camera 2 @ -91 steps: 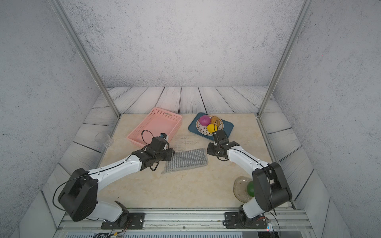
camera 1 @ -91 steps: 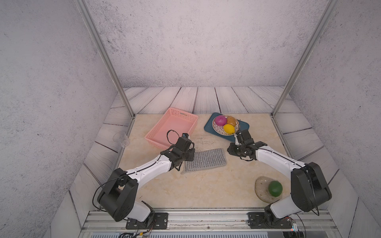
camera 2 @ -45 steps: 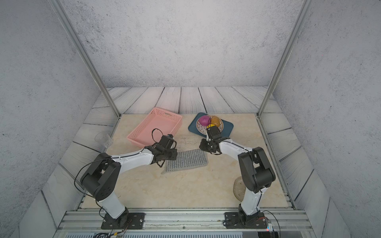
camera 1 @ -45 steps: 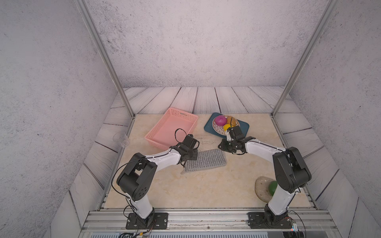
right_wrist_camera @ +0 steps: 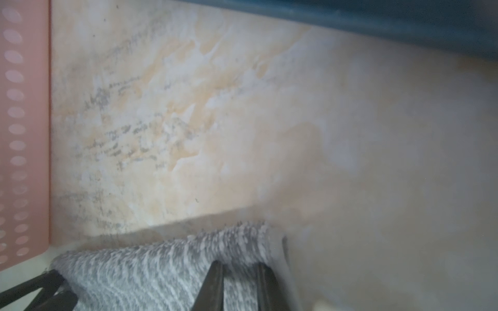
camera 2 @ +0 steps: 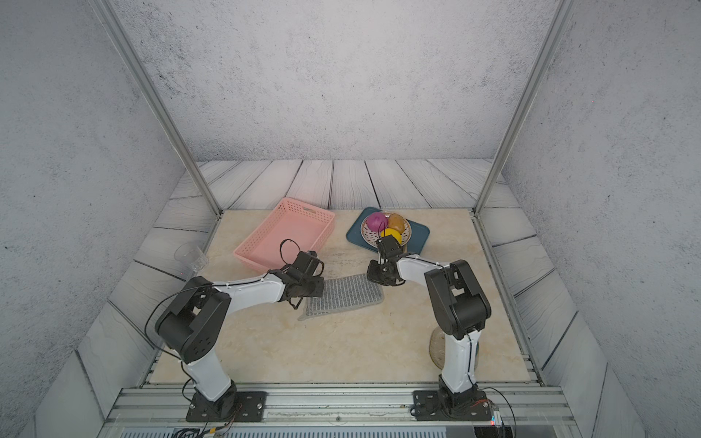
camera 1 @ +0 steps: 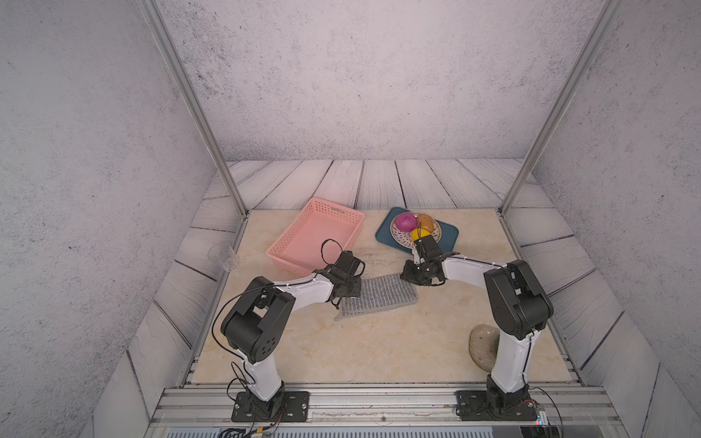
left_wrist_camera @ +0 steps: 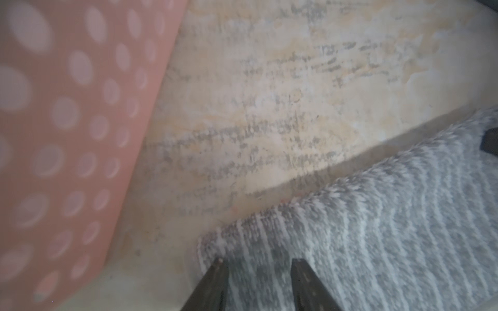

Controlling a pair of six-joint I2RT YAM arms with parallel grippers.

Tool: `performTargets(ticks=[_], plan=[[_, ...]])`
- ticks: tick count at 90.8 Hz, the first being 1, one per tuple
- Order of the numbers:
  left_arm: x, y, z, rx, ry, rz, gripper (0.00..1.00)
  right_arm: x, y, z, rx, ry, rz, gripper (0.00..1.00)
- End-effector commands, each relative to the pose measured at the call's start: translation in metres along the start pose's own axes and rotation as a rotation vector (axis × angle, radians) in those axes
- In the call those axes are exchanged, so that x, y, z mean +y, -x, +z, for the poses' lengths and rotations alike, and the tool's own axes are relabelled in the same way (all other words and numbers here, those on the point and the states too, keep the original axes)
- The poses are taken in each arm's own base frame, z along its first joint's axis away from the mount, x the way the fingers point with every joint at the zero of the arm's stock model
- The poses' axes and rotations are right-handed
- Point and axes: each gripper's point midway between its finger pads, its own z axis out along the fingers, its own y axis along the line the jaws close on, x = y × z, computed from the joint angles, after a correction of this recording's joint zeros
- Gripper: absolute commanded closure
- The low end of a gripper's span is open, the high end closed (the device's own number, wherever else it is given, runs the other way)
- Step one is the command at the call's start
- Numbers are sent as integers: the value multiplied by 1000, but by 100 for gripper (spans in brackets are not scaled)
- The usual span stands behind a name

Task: Fold the square dishcloth
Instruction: Smooth out the cleaning item at the center of the board.

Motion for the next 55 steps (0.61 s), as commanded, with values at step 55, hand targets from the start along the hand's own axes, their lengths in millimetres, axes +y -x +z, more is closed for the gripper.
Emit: performTargets(ticks=[55], plan=[[-64, 0, -8, 6, -147, 73, 46, -84, -3, -47, 17, -163, 87, 78]])
